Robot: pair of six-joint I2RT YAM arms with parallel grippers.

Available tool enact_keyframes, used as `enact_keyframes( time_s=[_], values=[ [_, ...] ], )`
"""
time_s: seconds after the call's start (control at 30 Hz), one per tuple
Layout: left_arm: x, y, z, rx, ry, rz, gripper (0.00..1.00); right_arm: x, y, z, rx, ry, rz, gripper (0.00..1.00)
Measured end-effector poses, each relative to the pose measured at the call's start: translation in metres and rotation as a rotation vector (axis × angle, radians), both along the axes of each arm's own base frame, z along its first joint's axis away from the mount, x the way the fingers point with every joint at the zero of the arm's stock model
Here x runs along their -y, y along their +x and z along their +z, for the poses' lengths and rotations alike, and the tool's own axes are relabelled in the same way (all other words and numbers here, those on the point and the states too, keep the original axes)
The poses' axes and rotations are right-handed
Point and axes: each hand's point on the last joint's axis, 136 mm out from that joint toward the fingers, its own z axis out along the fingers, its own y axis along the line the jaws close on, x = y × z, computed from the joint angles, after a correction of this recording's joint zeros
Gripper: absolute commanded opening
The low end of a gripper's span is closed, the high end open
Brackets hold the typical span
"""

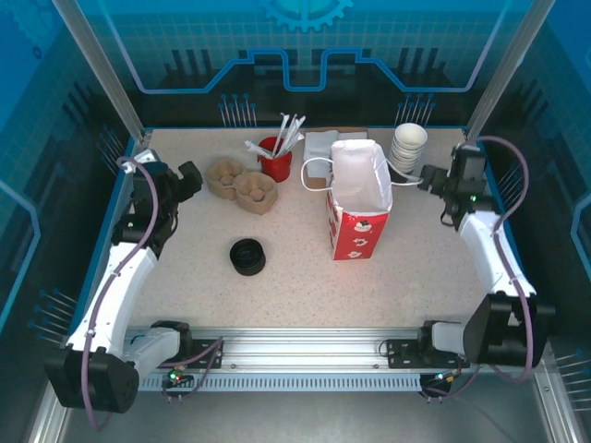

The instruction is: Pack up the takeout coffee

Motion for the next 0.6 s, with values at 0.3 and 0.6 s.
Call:
enact_keyframes(
  time_s=[0.3, 0.6],
  values=[
    [0.009, -0.009, -0.001, -0.077, -0.022, -0.050, 0.99, -0.010, 0.046, 0.010, -0.090, 0.146, 0.013, 0.90],
    [0.020, -0.014, -0.007, -0.114, -0.048, -0.110, 0.99, -0.020, 0.094, 0.029, -0.096, 0.220, 0.046, 0.79]
  ],
)
